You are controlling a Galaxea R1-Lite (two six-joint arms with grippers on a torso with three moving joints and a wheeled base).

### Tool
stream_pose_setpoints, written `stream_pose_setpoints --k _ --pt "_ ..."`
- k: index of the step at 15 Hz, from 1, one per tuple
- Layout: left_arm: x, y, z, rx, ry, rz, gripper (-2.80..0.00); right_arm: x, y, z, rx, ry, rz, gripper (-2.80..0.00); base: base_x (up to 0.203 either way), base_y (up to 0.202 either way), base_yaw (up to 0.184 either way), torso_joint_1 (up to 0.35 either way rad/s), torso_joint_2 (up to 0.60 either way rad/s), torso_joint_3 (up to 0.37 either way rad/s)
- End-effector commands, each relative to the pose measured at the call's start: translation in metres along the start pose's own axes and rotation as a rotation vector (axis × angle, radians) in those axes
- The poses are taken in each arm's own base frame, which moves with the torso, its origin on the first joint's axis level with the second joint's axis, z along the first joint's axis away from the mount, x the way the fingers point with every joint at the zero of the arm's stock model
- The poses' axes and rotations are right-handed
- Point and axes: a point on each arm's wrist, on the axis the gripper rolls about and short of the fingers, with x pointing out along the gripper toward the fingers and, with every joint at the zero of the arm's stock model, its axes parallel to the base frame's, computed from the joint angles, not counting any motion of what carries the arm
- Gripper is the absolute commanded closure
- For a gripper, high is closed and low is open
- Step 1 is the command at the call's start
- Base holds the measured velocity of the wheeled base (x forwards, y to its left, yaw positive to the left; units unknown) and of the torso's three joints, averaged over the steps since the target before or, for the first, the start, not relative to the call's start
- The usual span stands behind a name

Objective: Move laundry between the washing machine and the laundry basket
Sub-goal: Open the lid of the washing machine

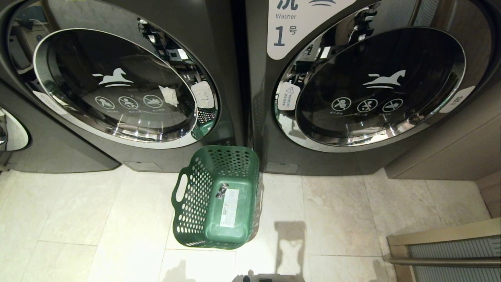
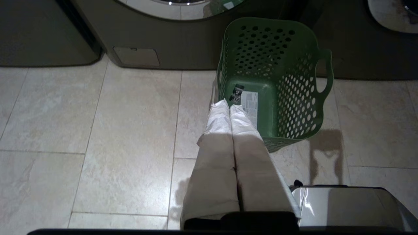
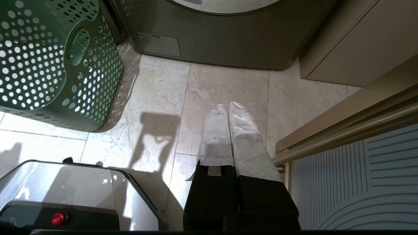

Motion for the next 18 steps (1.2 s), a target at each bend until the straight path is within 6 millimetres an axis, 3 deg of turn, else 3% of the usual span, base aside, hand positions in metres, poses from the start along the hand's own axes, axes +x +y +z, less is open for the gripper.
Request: stream_pose_setpoints --k 1,3,5,6,8,10,12,16,18 --pt "-0.007 -0.001 0.033 0.010 -0.102 -0.021 0.00 0.000 0.000 0.000 -0.001 0.001 0.001 0.00 0.000 0.000 0.000 0.000 0.00 0.000" --pt "-0.012 -0.002 0.088 0.012 -0.163 -0.057 0.00 0.000 0.000 0.000 0.001 0.001 0.001 0.00 0.000 0.000 0.000 0.000 0.00 0.000" --pt "0.018 -0.003 0.137 -0.051 -0.074 -0.088 0.00 0.000 0.000 0.000 0.001 0.000 0.001 0.00 0.000 0.000 0.000 0.000 0.00 0.000" --pt "0.051 -0.003 0.158 -0.105 0.010 -0.095 0.00 0.000 0.000 0.000 0.001 0.001 0.001 0.00 0.000 0.000 0.000 0.000 0.00 0.000" --pt "0.134 -0.004 0.175 -0.214 0.169 -0.081 0.00 0.000 0.000 0.000 0.001 0.001 0.001 0.00 0.000 0.000 0.000 0.000 0.00 0.000" --pt "0.215 -0.003 0.164 -0.294 0.261 -0.060 0.00 0.000 0.000 0.000 0.001 0.001 0.001 0.00 0.000 0.000 0.000 0.000 0.00 0.000" --pt "0.276 -0.004 0.139 -0.353 0.290 -0.064 0.00 0.000 0.000 0.000 0.001 0.000 0.001 0.00 0.000 0.000 0.000 0.000 0.00 0.000" --pt "0.349 -0.016 0.086 -0.388 0.198 -0.184 0.00 0.000 0.000 0.000 0.001 0.001 0.001 0.00 0.000 0.000 0.000 0.000 0.00 0.000" --pt "0.366 -0.015 0.080 -0.360 0.042 -0.245 0.00 0.000 0.000 0.000 0.001 0.001 0.001 0.00 0.000 0.000 0.000 0.000 0.00 0.000"
